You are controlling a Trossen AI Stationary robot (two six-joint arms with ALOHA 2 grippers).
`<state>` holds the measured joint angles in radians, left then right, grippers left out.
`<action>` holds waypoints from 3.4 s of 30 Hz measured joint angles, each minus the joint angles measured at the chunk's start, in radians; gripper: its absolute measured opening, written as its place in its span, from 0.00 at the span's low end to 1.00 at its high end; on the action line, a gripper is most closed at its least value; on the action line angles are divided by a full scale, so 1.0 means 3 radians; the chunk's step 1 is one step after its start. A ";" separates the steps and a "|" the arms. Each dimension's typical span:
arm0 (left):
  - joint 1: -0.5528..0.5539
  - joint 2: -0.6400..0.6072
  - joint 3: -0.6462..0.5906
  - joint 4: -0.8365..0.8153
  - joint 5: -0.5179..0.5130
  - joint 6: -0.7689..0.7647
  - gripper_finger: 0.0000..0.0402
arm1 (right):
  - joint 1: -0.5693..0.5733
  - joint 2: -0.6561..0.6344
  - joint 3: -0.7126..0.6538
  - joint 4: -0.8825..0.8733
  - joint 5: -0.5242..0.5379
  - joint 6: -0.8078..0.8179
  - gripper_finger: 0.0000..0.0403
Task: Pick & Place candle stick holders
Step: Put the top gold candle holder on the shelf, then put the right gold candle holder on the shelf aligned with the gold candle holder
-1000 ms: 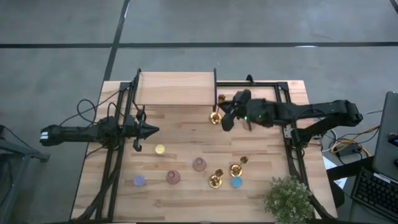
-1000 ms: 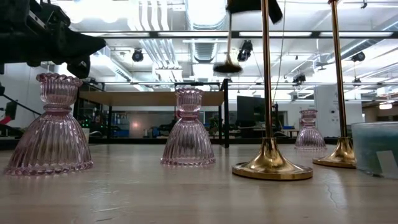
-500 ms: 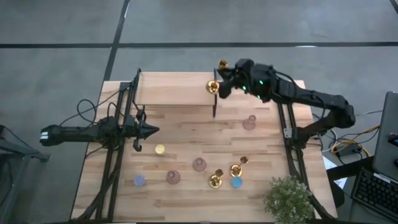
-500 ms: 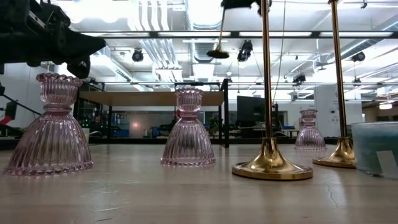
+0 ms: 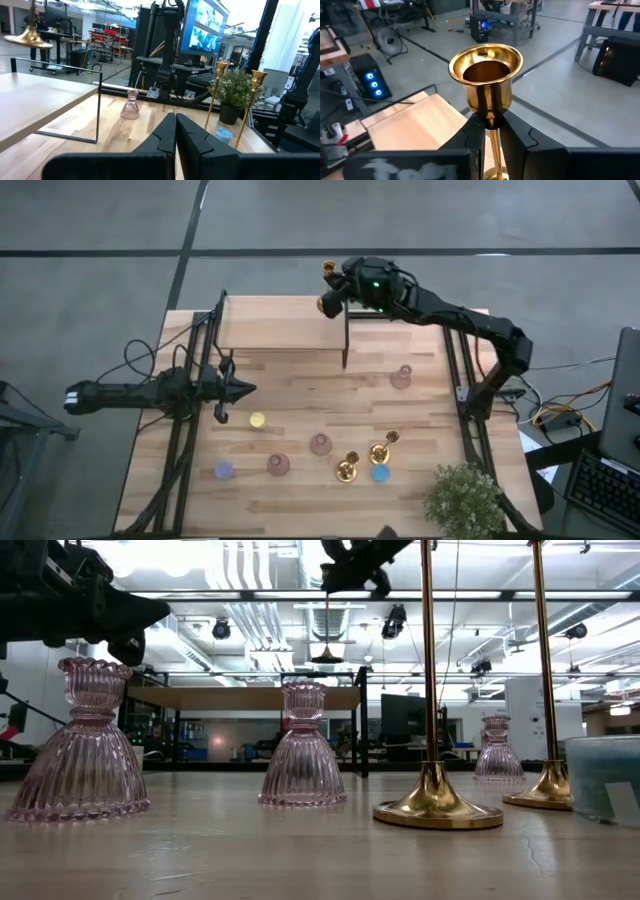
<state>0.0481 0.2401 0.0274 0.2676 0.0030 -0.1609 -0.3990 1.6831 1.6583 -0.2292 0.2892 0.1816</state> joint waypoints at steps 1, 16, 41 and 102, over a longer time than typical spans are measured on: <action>0.0000 0.0000 0.0001 0.0000 0.0001 0.0000 0.04 | -0.0018 0.0057 0.0047 -0.0001 -0.0008 0.0021 0.08; 0.0000 0.0000 0.0000 0.0000 0.0000 0.0000 0.04 | -0.0299 0.0363 0.0147 -0.0013 -0.0006 0.0373 0.08; 0.0000 0.0000 0.0000 0.0000 0.0001 0.0000 0.04 | -0.0331 0.0366 -0.0098 -0.0014 0.0068 0.0383 0.13; 0.0000 -0.0001 0.0000 0.0000 0.0000 0.0000 0.04 | 0.0909 -0.1236 -0.0148 -0.2984 -0.1260 -0.0202 0.40</action>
<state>0.0481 0.2398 0.0274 0.2676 0.0029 -0.1608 -0.1265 1.3123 1.6138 -1.1244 -0.0887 0.1211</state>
